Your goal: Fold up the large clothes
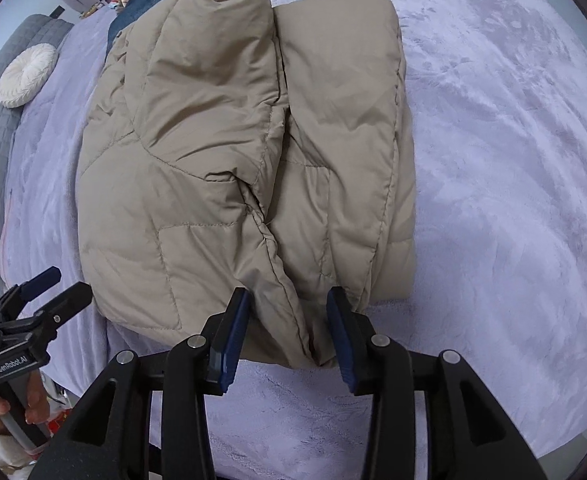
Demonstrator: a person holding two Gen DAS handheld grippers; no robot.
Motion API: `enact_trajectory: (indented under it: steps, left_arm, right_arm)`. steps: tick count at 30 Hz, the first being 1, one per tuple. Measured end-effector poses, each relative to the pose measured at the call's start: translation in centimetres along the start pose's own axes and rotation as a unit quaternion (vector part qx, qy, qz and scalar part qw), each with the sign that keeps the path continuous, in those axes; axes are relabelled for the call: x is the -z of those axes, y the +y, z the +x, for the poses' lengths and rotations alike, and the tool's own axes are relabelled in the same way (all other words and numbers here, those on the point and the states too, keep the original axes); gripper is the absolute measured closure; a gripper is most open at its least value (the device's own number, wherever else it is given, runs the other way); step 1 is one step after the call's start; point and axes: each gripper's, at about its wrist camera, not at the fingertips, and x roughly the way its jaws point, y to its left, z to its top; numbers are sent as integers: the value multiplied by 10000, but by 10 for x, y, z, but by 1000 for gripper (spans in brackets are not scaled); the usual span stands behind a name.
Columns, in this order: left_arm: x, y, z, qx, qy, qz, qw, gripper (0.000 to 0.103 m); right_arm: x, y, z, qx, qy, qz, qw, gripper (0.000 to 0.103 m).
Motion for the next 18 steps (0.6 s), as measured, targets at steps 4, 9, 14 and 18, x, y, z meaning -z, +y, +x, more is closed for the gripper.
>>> enact_trajectory:
  steps: [4,9,14,18]
  left_arm:
    - [3,1,-1,47,34,113,9999,0]
    - [3,3,-6,80,19,200,9998,0]
    - [7,5,-19,61,-105,130,9998,0]
    - [13,6,-30,-62,-157,30,9999,0]
  right_arm:
    - [11,8,-10,30,-116,102,9999,49]
    - [24,17,-20,63,-207,249,9995,46]
    - [31,26,-30,118,-248,168,9995,37]
    - [33,31,-34,107,-229,62,9997,33]
